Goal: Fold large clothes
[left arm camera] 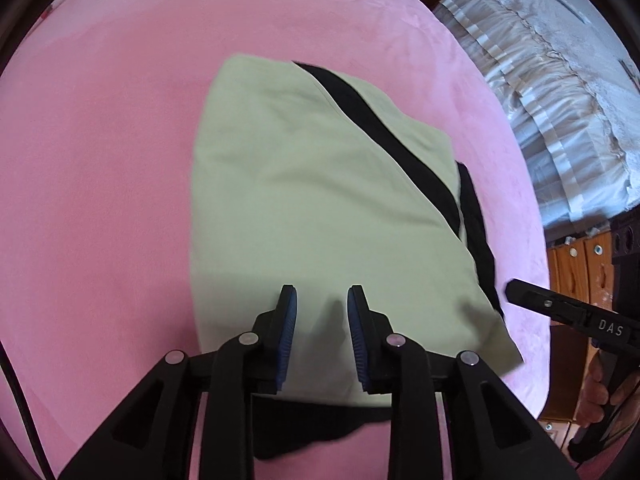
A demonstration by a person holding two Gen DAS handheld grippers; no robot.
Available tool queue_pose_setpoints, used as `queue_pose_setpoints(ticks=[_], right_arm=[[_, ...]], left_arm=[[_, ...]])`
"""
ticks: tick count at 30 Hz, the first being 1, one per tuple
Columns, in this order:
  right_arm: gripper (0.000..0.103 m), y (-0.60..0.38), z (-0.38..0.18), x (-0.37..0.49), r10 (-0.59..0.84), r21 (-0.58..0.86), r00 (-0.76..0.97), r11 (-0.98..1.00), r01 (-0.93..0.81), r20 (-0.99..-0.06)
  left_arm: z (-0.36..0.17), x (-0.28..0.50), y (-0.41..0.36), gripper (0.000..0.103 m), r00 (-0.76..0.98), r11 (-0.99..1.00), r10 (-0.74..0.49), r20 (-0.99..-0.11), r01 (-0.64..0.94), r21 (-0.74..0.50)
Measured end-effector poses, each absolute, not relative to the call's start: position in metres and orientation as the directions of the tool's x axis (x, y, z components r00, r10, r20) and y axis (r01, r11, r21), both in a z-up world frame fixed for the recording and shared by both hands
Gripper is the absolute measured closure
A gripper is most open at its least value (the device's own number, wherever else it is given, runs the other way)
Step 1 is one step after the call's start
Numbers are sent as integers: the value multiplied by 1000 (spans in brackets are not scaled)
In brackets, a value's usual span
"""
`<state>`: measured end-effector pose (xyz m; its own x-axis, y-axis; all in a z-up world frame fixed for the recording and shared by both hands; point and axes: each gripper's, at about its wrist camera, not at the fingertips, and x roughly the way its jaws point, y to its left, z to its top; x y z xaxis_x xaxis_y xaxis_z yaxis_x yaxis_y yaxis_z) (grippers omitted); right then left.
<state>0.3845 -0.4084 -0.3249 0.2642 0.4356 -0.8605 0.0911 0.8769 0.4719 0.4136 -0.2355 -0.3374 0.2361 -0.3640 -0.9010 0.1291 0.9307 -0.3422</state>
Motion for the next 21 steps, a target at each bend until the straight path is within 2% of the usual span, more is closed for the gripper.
queue_pose_setpoints(ticks=[9, 15, 21], right_arm=[[103, -364, -343, 339, 509, 524, 184, 851, 39, -841], [103, -357, -356, 325, 462, 473, 158, 880, 37, -872], [103, -384, -355, 316, 386, 404, 178, 911, 77, -905]], left_arm=[[-356, 357, -254, 79, 189, 892, -452, -871, 121, -436], [-366, 350, -240, 79, 197, 889, -458, -867, 102, -446], [-363, 347, -213, 79, 228, 914, -404, -886, 53, -403]])
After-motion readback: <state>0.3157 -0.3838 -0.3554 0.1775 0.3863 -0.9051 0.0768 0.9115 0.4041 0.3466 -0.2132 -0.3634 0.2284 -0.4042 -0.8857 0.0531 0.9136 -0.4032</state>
